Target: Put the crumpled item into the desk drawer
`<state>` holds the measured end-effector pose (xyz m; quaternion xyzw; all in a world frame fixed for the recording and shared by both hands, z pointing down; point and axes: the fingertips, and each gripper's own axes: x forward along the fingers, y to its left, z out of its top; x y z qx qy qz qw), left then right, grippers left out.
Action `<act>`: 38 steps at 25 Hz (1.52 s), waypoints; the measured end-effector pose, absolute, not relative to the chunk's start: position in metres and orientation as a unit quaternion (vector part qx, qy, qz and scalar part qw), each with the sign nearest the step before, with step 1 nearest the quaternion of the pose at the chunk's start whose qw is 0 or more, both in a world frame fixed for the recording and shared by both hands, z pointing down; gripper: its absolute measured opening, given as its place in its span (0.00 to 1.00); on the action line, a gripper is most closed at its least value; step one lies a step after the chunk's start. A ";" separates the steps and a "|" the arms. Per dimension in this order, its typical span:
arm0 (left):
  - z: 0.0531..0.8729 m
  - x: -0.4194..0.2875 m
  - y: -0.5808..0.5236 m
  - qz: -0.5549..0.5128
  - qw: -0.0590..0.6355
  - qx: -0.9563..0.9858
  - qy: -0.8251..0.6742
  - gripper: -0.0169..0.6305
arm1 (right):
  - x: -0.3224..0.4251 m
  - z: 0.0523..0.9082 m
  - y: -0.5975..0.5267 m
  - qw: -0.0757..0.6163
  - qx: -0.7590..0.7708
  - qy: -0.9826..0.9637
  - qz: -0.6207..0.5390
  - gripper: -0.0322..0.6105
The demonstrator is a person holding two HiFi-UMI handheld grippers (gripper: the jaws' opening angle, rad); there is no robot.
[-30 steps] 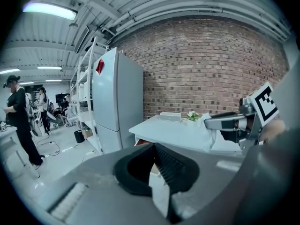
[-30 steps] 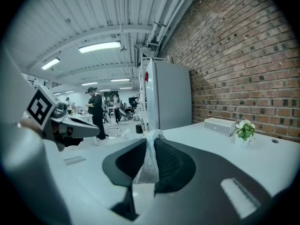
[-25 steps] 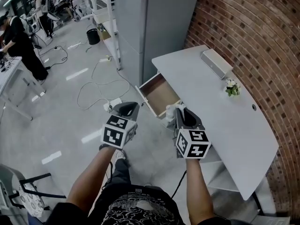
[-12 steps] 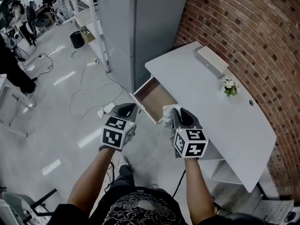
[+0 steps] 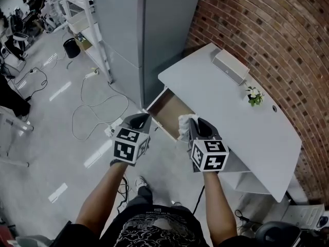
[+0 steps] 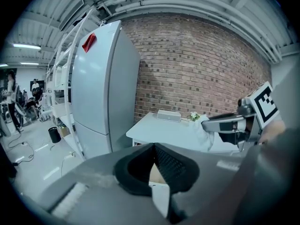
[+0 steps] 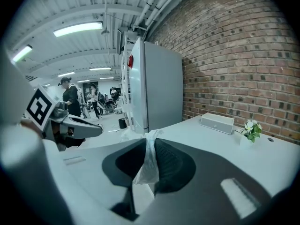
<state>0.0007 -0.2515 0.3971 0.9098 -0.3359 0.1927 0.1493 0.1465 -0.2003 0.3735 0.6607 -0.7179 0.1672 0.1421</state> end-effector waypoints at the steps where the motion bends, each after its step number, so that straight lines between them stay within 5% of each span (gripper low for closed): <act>1: 0.397 -0.002 -0.258 0.192 0.151 0.911 -0.332 0.03 | 0.143 0.372 -0.205 0.143 0.664 -0.715 0.168 0.14; 38: 0.523 -0.035 -0.329 0.234 0.218 0.883 -0.342 0.03 | 0.130 0.505 -0.309 0.183 0.639 -0.709 0.235 0.14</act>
